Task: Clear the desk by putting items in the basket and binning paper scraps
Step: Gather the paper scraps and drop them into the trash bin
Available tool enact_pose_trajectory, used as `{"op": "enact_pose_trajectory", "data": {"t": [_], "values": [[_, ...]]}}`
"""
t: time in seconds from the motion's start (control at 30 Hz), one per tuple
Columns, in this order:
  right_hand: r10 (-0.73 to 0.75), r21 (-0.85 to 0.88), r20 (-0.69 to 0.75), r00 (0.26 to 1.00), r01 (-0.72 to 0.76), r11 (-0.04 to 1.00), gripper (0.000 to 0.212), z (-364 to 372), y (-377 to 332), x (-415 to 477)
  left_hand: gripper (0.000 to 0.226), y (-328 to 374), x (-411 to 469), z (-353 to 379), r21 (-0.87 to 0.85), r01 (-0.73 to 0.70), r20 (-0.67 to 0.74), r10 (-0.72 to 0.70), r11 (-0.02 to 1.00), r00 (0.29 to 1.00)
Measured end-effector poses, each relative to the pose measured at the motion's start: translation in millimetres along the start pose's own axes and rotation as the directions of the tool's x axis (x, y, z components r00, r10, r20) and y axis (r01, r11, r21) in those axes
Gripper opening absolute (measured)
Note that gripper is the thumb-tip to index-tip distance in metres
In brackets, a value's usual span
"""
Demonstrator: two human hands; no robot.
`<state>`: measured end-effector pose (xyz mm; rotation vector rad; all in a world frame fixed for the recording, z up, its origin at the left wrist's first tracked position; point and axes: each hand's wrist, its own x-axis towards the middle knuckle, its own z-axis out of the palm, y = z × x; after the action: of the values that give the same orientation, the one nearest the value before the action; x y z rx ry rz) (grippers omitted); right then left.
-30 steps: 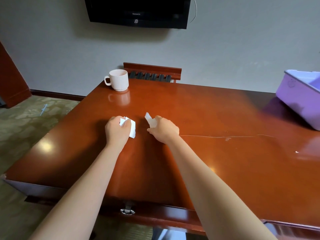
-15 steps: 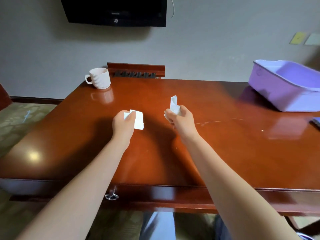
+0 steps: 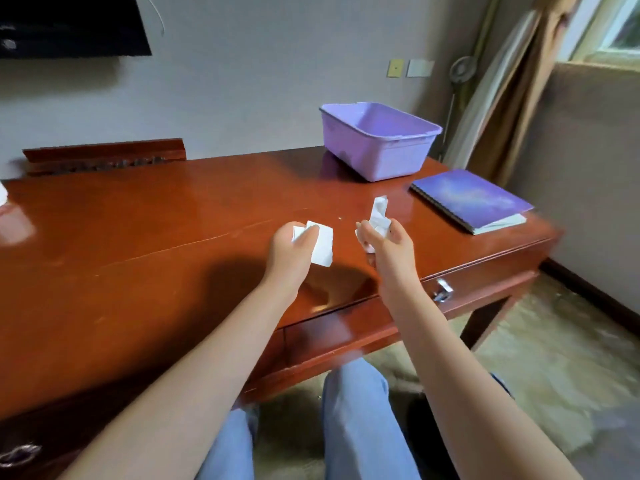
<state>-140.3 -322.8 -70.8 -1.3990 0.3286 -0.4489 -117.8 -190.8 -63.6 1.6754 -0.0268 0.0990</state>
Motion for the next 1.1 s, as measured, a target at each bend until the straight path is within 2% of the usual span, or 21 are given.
{"op": "enact_pose_trajectory", "data": {"t": [0.13,0.27,0.4,0.57,0.73,0.83,0.87,0.97,1.0,1.1], "values": [[-0.005,0.05,-0.182,0.983,0.015,0.999,0.019,-79.3,-3.1,4.0,0.025,5.2,-18.9,69.6,-0.029,-0.021,0.188,0.026,0.999,0.982],[-0.011,0.041,-0.335,0.942,0.026,0.999,0.016,-150.9,4.5,4.0,0.025,3.4,-41.0,135.4,0.008,-0.083,0.36,0.075,0.996,0.93],[0.022,0.033,-0.427,0.904,-0.009,0.999,0.016,-209.0,19.7,3.2,0.011,-7.5,-58.1,194.4,0.068,-0.12,0.491,0.072,0.99,0.868],[0.082,0.031,-0.508,0.857,-0.077,0.997,0.016,-269.5,50.2,10.3,0.018,-32.9,-70.3,256.9,0.136,-0.173,0.602,0.057,0.975,0.796],[0.197,0.019,-0.55,0.812,-0.224,0.974,0.014,-318.7,98.9,23.5,0.009,-68.4,-77.2,310.2,0.237,-0.139,0.682,-0.063,0.962,0.729],[0.301,0.058,-0.568,0.766,-0.327,0.943,0.016,-340.5,130.9,32.2,0.026,-98.7,-77.7,339.6,0.333,-0.072,0.685,-0.188,0.94,0.704],[0.353,0.082,-0.569,0.743,-0.375,0.923,0.017,-346.3,142.1,35.4,0.027,-109.0,-76.6,346.2,0.372,-0.03,0.673,-0.247,0.928,0.698],[0.523,0.152,-0.57,0.634,-0.543,0.825,0.013,-365.9,176.1,46.5,0.013,-145.6,-71.4,370.8,0.416,0.173,0.63,-0.421,0.893,0.653],[0.555,0.159,-0.57,0.606,-0.581,0.798,0.021,-372.6,189.1,50.0,0.01,-155.6,-70.1,376.8,0.439,0.218,0.608,-0.467,0.872,0.642],[0.598,0.159,-0.584,0.548,-0.645,0.747,0.032,-389.2,223.7,55.6,0.021,-186.5,-64.4,393.0,0.505,0.288,0.56,-0.563,0.814,0.608]]}}
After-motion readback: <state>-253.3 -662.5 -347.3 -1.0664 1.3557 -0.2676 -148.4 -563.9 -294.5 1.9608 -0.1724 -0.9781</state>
